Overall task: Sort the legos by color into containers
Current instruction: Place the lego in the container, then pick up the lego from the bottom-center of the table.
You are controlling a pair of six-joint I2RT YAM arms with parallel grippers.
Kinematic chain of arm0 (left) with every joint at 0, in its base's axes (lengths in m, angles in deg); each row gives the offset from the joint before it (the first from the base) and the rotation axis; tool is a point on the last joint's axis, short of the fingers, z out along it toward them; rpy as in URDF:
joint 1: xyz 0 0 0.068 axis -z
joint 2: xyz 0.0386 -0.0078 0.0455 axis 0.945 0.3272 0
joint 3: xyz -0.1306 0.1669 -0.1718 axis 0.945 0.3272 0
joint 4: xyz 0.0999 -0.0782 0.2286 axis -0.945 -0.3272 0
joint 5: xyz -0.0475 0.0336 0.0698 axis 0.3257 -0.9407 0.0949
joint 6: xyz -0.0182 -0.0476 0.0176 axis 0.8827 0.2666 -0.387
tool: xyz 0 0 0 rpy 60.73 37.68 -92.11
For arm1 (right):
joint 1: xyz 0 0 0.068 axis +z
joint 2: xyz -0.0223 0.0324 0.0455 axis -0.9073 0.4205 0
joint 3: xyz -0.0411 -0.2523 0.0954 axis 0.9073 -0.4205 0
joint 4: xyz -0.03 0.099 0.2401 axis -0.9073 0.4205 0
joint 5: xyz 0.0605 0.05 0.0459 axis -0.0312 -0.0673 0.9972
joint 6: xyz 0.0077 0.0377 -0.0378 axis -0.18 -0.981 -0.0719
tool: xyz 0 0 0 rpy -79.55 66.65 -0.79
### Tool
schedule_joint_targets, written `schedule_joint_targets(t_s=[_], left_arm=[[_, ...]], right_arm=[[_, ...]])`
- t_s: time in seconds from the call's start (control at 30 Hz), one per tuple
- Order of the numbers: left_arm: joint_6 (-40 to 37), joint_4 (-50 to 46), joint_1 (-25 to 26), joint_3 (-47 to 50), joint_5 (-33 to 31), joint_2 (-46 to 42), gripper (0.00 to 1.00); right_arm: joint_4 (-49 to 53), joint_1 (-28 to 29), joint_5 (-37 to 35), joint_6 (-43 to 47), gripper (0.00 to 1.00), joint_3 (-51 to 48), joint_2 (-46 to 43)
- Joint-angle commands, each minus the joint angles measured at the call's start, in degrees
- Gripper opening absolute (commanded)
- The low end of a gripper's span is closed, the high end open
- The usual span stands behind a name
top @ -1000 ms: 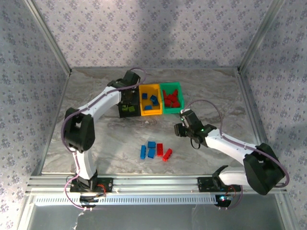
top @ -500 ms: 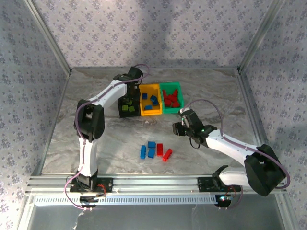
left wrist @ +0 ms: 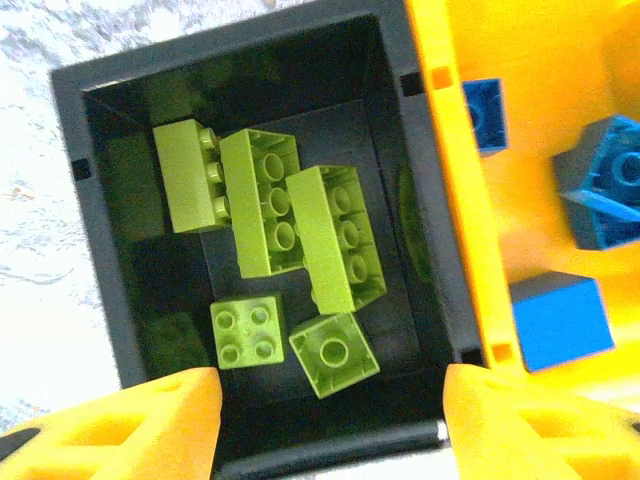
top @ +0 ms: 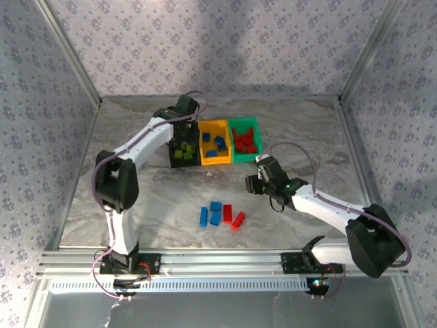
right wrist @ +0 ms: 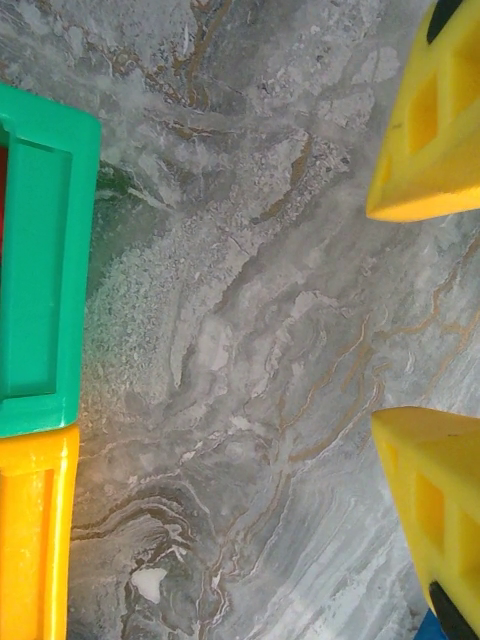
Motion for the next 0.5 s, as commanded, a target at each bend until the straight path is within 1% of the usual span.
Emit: schedule_joint_targets(t_s=[0.0,0.13,0.23,0.37,0.47], left_arm=[[0.9,2.7,1.5,4.4,1.1,-6.7,0.6],[1.4,5.1,2.9,11.6,1.5,-12.4,0.6],[2.2,9.2,3.2,17.3,2.3,-16.7,0.6],[2.9,13.3,3.4,24.5,3.6,-22.4,0.6],[3.1,15.2,3.5,28.9,4.1,-25.7,0.6]], right_arm=[[-0.1,0.4,0.9,0.3,0.54,-0.1,0.5],[0.1,0.9,4.1,-0.8,0.54,0.6,2.2],[0.9,2.6,4.4,-2.1,0.54,1.0,3.2],[5.3,5.2,3.1,-2.7,0.54,2.5,2.4],[8.4,5.4,4.5,-4.1,0.55,3.1,1.1]])
